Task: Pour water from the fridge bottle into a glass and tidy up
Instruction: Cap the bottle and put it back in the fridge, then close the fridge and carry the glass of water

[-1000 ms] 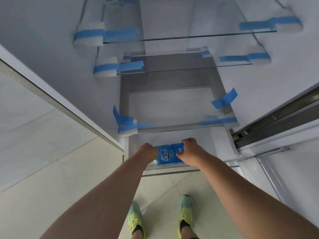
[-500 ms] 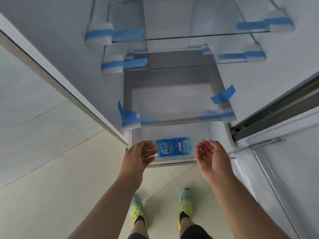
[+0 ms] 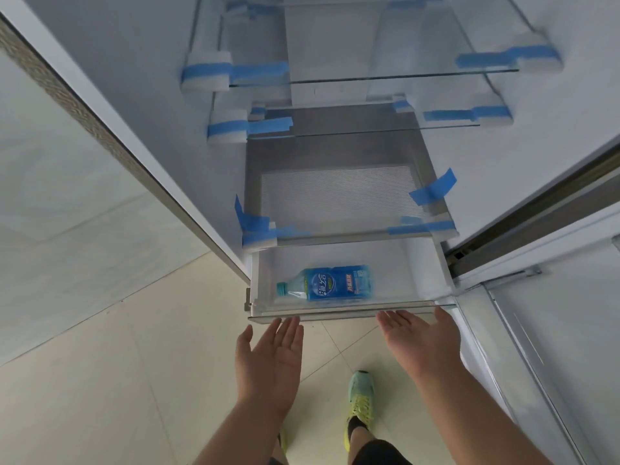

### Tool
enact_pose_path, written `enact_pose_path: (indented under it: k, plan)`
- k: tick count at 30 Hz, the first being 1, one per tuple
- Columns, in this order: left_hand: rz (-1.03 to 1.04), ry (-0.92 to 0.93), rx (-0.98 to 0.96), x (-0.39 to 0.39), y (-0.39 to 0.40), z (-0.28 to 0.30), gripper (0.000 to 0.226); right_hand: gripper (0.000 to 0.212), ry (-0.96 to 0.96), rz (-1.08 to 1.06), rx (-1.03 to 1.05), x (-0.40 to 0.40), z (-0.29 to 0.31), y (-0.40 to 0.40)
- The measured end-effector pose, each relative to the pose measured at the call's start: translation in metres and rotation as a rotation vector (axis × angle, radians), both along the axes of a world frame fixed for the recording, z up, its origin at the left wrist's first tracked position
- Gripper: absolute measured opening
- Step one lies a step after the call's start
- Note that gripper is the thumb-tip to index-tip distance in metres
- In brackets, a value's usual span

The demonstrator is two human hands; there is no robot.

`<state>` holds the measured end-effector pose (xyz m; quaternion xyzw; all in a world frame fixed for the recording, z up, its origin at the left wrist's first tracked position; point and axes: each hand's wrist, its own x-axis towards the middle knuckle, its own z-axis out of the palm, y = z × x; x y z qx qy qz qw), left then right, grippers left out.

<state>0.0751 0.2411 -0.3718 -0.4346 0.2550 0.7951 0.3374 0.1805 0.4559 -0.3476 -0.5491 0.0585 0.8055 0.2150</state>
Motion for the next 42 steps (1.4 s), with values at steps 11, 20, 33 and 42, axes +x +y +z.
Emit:
enact_pose_path:
  k: [11, 20, 33, 42]
  plan:
    - [0.102, 0.144, 0.107, -0.063, 0.053, 0.002, 0.088, 0.067, 0.195, -0.039, 0.073, -0.055, -0.017, 0.037]
    - [0.148, 0.175, 0.131, -0.087, 0.081, 0.0, 0.086, 0.065, 0.22, -0.052, 0.086, -0.087, -0.023, 0.059]
    - [-0.65, 0.542, -0.288, -0.073, 0.069, 0.071, 0.03, 0.047, -0.078, 0.438, 0.555, -0.052, 0.042, 0.017]
    - [-1.679, 1.942, -0.623, -0.038, 0.072, 0.236, 0.038, 0.052, -0.806, 0.575, 1.222, 0.041, 0.176, -0.052]
